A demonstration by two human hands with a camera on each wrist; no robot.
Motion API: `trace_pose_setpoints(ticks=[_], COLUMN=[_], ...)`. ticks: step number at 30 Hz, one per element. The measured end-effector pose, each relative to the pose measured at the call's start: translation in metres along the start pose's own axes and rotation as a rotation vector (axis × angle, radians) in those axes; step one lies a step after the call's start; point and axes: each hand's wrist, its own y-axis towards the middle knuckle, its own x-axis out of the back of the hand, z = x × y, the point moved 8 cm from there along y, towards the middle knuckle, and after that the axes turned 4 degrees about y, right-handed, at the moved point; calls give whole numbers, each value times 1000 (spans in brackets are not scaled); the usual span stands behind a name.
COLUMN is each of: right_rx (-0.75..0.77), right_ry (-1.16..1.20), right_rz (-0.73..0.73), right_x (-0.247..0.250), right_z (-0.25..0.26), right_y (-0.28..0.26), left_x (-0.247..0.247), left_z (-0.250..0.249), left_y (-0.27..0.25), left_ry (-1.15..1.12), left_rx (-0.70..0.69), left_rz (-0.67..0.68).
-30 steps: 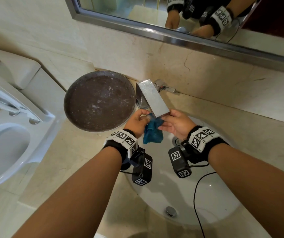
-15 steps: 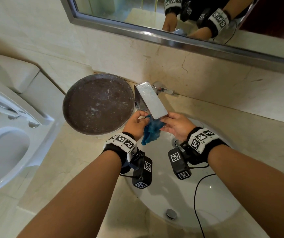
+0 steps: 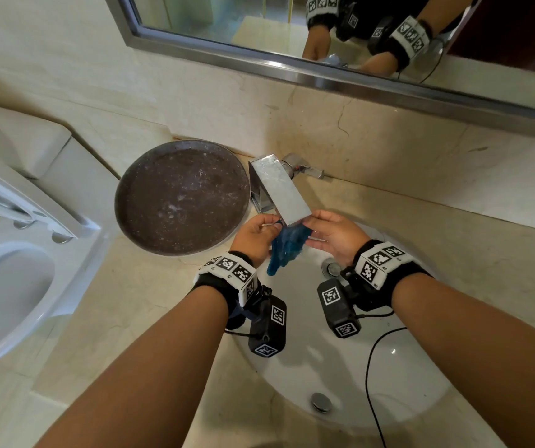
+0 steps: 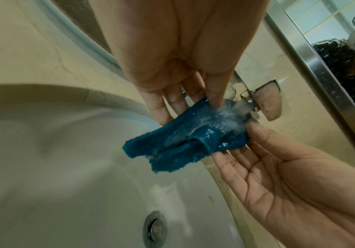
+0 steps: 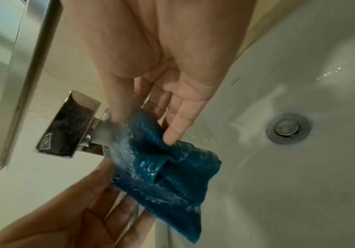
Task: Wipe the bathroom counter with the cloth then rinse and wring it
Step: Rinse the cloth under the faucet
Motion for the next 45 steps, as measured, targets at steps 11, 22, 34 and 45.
trace_pose_setpoints(ticks=[11,22,34,45], right_rx=[-22,-49,-41,20], right_ry=[188,251,199,16], right_rz=[7,38,21,-66], right_x=[-2,-11,-11,0], right_z=[-6,-7,-6,-1], right_y=[2,2,0,-1], left_x=[-7,3,3,4], left_z=[7,0,-1,-4], left_y=[4,3,2,-1], left_ry=[-14,14,6,57], left_rx=[7,-15,-18,-9], left_rz=[35,-1,-21,-6])
